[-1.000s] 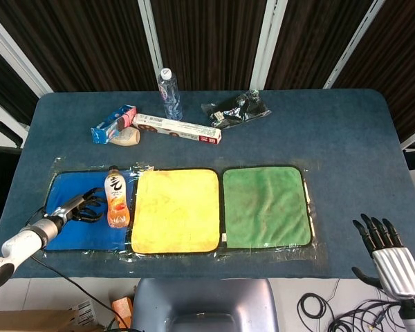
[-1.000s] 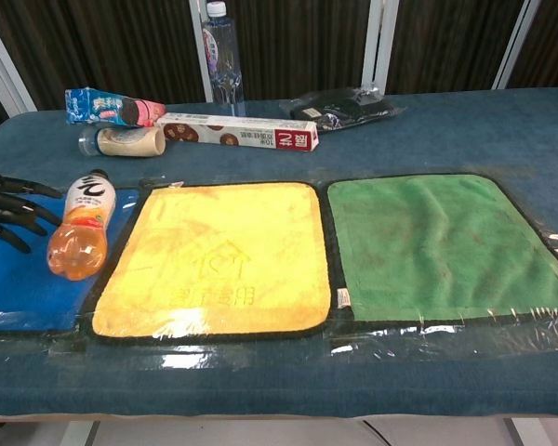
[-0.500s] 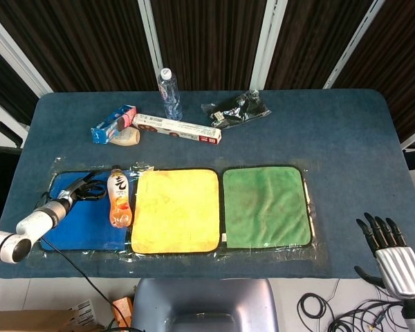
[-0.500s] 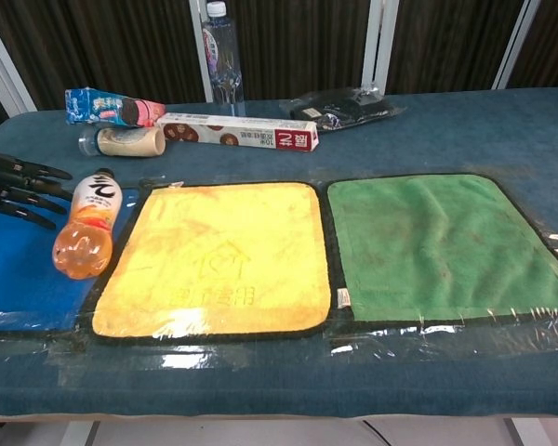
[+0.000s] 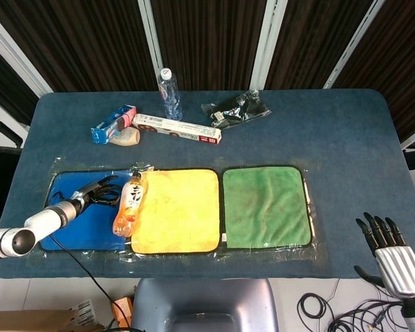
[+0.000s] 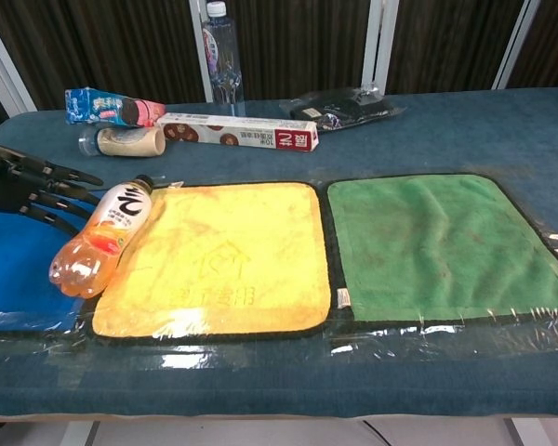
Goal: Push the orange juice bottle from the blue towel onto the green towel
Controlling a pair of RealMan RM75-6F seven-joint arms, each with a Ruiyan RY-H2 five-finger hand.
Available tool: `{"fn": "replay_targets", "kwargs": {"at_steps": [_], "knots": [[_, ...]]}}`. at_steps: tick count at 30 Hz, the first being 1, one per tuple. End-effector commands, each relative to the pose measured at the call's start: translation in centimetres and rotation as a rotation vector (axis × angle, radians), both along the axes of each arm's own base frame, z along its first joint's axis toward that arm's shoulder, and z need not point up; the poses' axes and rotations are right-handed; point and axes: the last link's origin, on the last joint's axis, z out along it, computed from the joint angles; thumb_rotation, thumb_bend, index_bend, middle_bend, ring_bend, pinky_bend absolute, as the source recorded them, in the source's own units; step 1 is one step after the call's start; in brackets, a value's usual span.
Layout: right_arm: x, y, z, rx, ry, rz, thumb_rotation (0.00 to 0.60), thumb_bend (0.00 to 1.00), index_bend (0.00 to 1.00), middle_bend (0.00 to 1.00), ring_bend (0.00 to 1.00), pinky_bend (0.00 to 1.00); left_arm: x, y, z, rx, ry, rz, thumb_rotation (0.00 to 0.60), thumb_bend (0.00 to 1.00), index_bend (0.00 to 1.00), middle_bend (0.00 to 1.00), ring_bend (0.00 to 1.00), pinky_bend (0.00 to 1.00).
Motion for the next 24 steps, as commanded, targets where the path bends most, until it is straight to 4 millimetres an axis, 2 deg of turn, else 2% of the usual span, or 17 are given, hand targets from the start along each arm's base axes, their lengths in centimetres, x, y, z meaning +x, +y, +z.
{"fn": "replay_targets", "kwargs": {"at_steps": [1, 12, 18, 24], "knots": [[0.0, 0.0, 0.0, 0.001, 0.000, 0.000, 0.600, 0.09, 0.00, 0.00, 0.00, 0.00, -0.2, -0.3, 0.1, -0.018, -0.022, -0.001, 0.600, 0.43, 0.03, 0.22, 0.18, 0.39], [0.1, 0.1, -0.1, 0.004, 0.000, 0.006, 0.600, 0.09, 0.00, 0.00, 0.00, 0.00, -2.0, -2.0, 1.5, -0.019, 0.133, -0.070, 0.600, 0.43, 0.03, 0.22, 0.18, 0.41], [0.2, 0.0, -0.3, 0.011, 0.007, 0.007, 0.600, 0.09, 0.00, 0.00, 0.00, 0.00, -1.3, -3.6, 1.5, -0.095, 0.117, -0.053, 0.600, 0.43, 0.02, 0.22, 0.18, 0.45], [0.1, 0.1, -0.3, 0.010, 0.008, 0.005, 0.600, 0.09, 0.00, 0.00, 0.00, 0.00, -0.4, -4.1, 1.1, -0.116, 0.117, -0.081, 0.600, 0.42, 0.01, 0.22, 0.18, 0.49]]}}
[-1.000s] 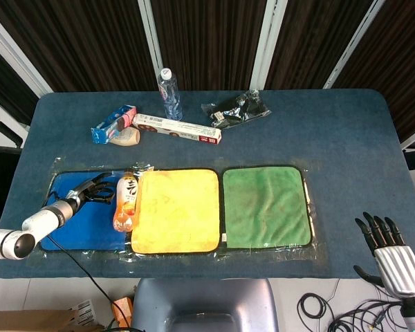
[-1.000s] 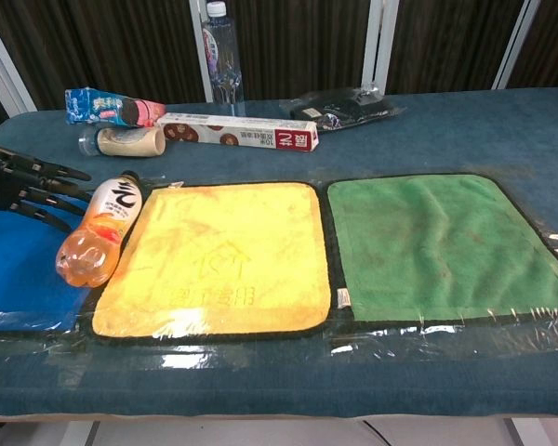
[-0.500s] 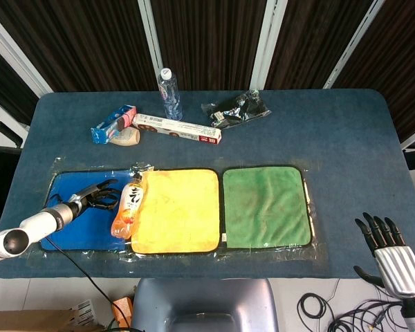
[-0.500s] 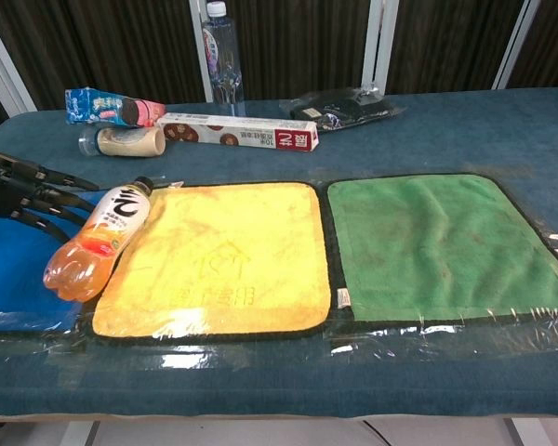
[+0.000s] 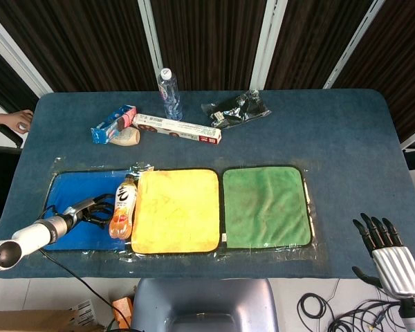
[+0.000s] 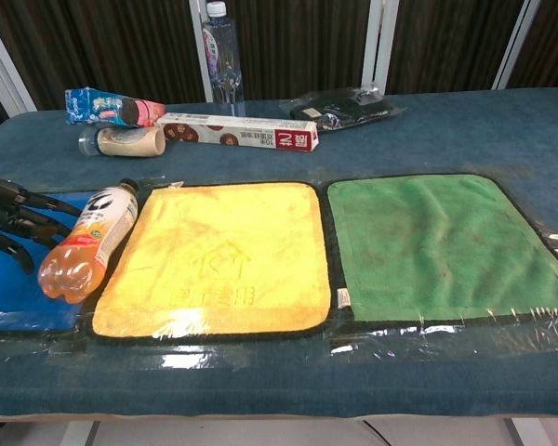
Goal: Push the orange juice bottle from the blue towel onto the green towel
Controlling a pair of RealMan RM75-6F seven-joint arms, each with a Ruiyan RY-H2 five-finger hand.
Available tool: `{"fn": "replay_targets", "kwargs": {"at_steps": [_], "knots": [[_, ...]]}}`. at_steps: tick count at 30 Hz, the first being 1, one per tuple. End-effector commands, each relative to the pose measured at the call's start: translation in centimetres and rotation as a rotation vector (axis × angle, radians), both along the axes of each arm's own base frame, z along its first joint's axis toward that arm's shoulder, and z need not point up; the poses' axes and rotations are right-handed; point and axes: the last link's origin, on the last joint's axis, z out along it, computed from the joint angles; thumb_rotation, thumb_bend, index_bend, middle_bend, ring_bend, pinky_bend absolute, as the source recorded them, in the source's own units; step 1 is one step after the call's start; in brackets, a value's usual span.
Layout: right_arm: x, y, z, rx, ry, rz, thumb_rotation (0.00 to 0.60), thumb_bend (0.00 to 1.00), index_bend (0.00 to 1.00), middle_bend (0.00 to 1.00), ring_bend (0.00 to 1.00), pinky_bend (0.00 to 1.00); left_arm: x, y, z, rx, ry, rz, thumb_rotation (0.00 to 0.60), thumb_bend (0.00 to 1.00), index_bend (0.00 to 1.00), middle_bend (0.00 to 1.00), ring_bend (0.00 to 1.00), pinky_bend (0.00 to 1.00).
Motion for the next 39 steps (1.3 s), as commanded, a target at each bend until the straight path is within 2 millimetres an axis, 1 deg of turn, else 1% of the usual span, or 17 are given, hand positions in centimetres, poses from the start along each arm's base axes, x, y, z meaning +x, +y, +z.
{"fn": "replay_targets", "kwargs": {"at_steps": [1, 8, 11, 15, 20, 25, 31, 35, 39], "knots": [[0.0, 0.0, 0.0, -0.001, 0.000, -0.001, 0.600, 0.09, 0.00, 0.00, 0.00, 0.00, 0.4, -0.1, 0.0, -0.006, -0.004, -0.003, 0.600, 0.42, 0.01, 0.22, 0.18, 0.49], [-0.1, 0.0, 0.1, 0.000, -0.001, -0.002, 0.600, 0.09, 0.00, 0.00, 0.00, 0.00, 1.6, -0.1, -0.6, -0.015, -0.101, 0.045, 0.600, 0.43, 0.01, 0.22, 0.19, 0.48], [-0.1, 0.0, 0.1, -0.001, -0.002, -0.001, 0.600, 0.09, 0.00, 0.00, 0.00, 0.00, 2.2, 0.3, -1.1, -0.001, -0.174, 0.069, 0.600, 0.44, 0.01, 0.22, 0.20, 0.45], [-0.1, 0.0, 0.1, -0.002, -0.002, -0.003, 0.600, 0.09, 0.00, 0.00, 0.00, 0.00, 3.1, 0.1, -1.9, -0.027, -0.258, 0.062, 0.600, 0.48, 0.01, 0.23, 0.20, 0.40], [-0.1, 0.0, 0.3, -0.006, -0.004, -0.002, 0.600, 0.09, 0.00, 0.00, 0.00, 0.00, 3.3, -0.1, -2.5, -0.074, -0.250, 0.025, 0.600, 0.49, 0.00, 0.23, 0.19, 0.40], [-0.2, 0.1, 0.3, -0.006, -0.005, 0.000, 0.600, 0.09, 0.00, 0.00, 0.00, 0.00, 3.3, -1.0, -2.5, -0.108, -0.227, 0.027, 0.600, 0.49, 0.00, 0.23, 0.18, 0.40], [0.0, 0.1, 0.2, 0.000, -0.004, 0.005, 0.600, 0.09, 0.00, 0.00, 0.00, 0.00, 4.7, -1.8, -2.9, -0.138, -0.272, 0.041, 0.600, 0.49, 0.00, 0.23, 0.18, 0.40], [0.0, 0.2, 0.2, -0.001, -0.006, 0.005, 0.600, 0.09, 0.00, 0.00, 0.00, 0.00, 5.9, -1.7, -3.3, -0.158, -0.323, 0.061, 0.600, 0.49, 0.00, 0.23, 0.18, 0.40], [0.0, 0.2, 0.2, -0.001, -0.007, 0.005, 0.600, 0.09, 0.00, 0.00, 0.00, 0.00, 6.9, -1.1, -3.4, -0.185, -0.361, 0.076, 0.600, 0.49, 0.00, 0.23, 0.17, 0.40]]}}
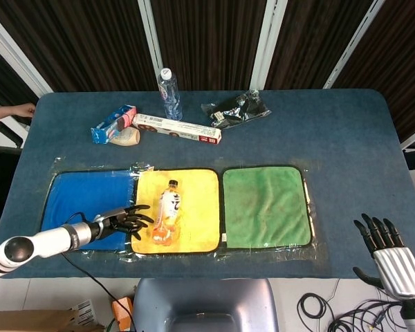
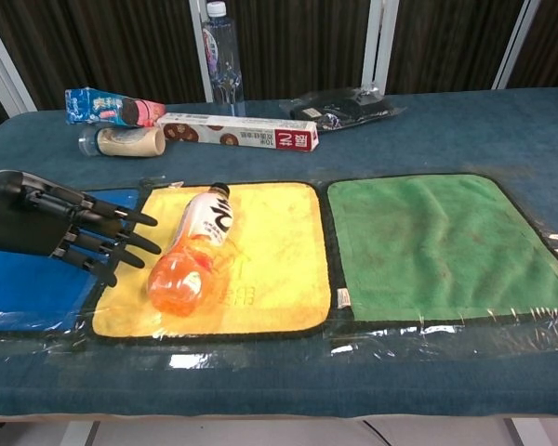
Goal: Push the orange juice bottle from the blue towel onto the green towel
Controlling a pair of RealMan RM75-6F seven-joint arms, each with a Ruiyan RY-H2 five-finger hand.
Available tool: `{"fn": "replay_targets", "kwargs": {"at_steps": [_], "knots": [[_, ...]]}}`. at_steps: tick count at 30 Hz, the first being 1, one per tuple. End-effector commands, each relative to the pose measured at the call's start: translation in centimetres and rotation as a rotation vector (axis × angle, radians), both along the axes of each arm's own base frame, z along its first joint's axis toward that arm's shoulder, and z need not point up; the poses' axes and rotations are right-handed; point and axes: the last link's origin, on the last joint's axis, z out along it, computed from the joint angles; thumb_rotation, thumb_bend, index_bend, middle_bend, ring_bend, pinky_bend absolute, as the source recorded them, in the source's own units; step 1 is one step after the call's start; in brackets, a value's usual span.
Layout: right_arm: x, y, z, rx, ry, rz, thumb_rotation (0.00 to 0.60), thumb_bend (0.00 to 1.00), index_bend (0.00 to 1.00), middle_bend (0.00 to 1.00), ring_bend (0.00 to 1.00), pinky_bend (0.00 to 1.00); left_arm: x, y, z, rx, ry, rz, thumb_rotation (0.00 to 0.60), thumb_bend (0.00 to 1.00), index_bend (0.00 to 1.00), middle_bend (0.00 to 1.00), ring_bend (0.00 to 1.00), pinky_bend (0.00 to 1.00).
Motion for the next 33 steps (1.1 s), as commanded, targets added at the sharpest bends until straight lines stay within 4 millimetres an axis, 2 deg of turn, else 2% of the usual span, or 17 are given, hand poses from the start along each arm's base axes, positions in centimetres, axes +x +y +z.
{"fn": "replay_targets", "kwargs": {"at_steps": [1, 9, 14, 21, 30, 33], "knots": [[0.0, 0.0, 0.0, -0.002, -0.002, 0.000, 0.600, 0.09, 0.00, 0.00, 0.00, 0.00, 0.7, 0.6, -0.2, -0.018, -0.025, 0.009, 0.600, 0.49, 0.00, 0.23, 0.18, 0.40], [0.0, 0.0, 0.0, -0.002, -0.001, 0.001, 0.600, 0.09, 0.00, 0.00, 0.00, 0.00, 1.6, 0.0, -1.0, -0.128, -0.080, 0.050, 0.600, 0.48, 0.00, 0.21, 0.16, 0.40], [0.0, 0.0, 0.0, 0.001, 0.000, 0.003, 0.600, 0.09, 0.00, 0.00, 0.00, 0.00, 2.4, 0.2, -1.6, -0.132, -0.101, 0.041, 0.600, 0.49, 0.00, 0.16, 0.11, 0.40], [0.0, 0.2, 0.1, -0.003, -0.003, 0.005, 0.600, 0.09, 0.00, 0.00, 0.00, 0.00, 2.8, 0.6, -2.7, -0.129, -0.089, 0.057, 0.600, 0.49, 0.00, 0.13, 0.08, 0.29], [0.0, 0.1, 0.1, -0.003, 0.001, 0.002, 0.600, 0.09, 0.00, 0.00, 0.00, 0.00, 3.8, 0.8, -3.3, -0.151, -0.119, 0.076, 0.600, 0.49, 0.00, 0.11, 0.07, 0.26], [0.0, 0.0, 0.0, 0.002, 0.003, 0.002, 0.600, 0.09, 0.00, 0.00, 0.00, 0.00, 4.7, 1.4, -3.3, -0.141, -0.148, 0.093, 0.600, 0.49, 0.00, 0.10, 0.05, 0.25]]}}
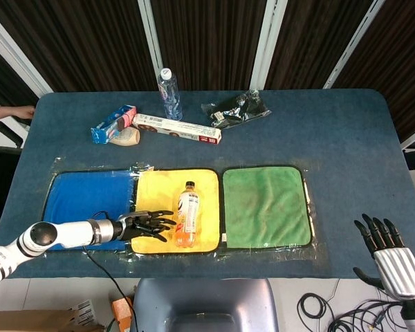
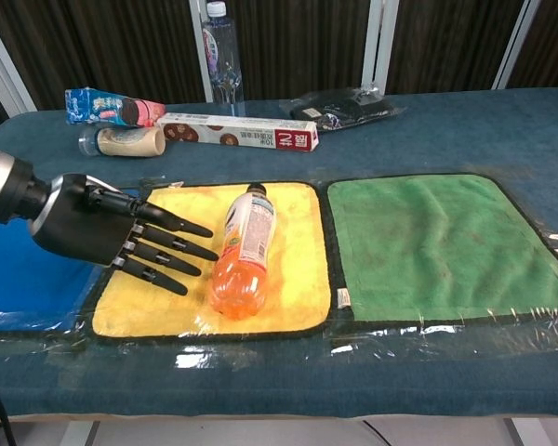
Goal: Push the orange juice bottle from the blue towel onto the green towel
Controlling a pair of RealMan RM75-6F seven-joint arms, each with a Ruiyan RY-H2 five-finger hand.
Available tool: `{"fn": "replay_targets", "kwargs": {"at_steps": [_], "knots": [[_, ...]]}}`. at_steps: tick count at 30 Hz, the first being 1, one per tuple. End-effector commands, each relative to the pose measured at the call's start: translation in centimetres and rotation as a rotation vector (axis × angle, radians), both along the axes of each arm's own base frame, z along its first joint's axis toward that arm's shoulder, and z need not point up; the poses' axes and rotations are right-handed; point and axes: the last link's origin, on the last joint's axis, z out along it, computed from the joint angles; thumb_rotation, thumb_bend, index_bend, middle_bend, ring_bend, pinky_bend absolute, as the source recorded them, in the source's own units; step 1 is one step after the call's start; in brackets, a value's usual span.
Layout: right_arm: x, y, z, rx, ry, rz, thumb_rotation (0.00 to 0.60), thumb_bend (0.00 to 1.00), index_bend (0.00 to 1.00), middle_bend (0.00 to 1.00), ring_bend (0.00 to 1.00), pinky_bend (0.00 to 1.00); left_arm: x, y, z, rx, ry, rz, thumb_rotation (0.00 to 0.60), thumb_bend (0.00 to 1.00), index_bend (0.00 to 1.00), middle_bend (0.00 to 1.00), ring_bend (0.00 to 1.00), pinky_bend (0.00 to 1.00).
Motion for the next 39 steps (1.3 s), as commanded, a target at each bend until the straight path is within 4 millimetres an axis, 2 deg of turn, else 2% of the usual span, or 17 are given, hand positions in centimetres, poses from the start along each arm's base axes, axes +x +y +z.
{"fn": "replay_targets", "kwargs": {"at_steps": [1, 15, 23, 29, 39], "knots": [[0.1, 0.0, 0.0, 0.002, 0.003, 0.004, 0.600, 0.09, 0.00, 0.00, 0.00, 0.00, 1.0, 0.6, 0.0, 0.014, -0.024, 0.018, 0.600, 0.49, 0.00, 0.10, 0.05, 0.25], [0.2, 0.6, 0.5, -0.010, -0.018, 0.020, 0.600, 0.09, 0.00, 0.00, 0.00, 0.00, 3.5, 0.4, -2.2, -0.025, -0.063, 0.051, 0.600, 0.48, 0.00, 0.08, 0.04, 0.25], [0.1, 0.6, 0.8, -0.009, -0.028, 0.026, 0.600, 0.09, 0.00, 0.00, 0.00, 0.00, 3.6, 0.9, -3.8, -0.048, -0.107, 0.095, 0.600, 0.48, 0.00, 0.08, 0.04, 0.25], [0.1, 0.7, 0.9, -0.010, -0.035, 0.028, 0.600, 0.09, 0.00, 0.00, 0.00, 0.00, 4.1, 0.7, -4.2, -0.072, -0.116, 0.091, 0.600, 0.47, 0.00, 0.08, 0.04, 0.25], [0.2, 0.9, 1.2, -0.011, -0.047, 0.035, 0.600, 0.09, 0.00, 0.00, 0.00, 0.00, 6.1, 0.8, -6.2, -0.062, -0.134, 0.103, 0.600, 0.47, 0.00, 0.08, 0.04, 0.25]]}}
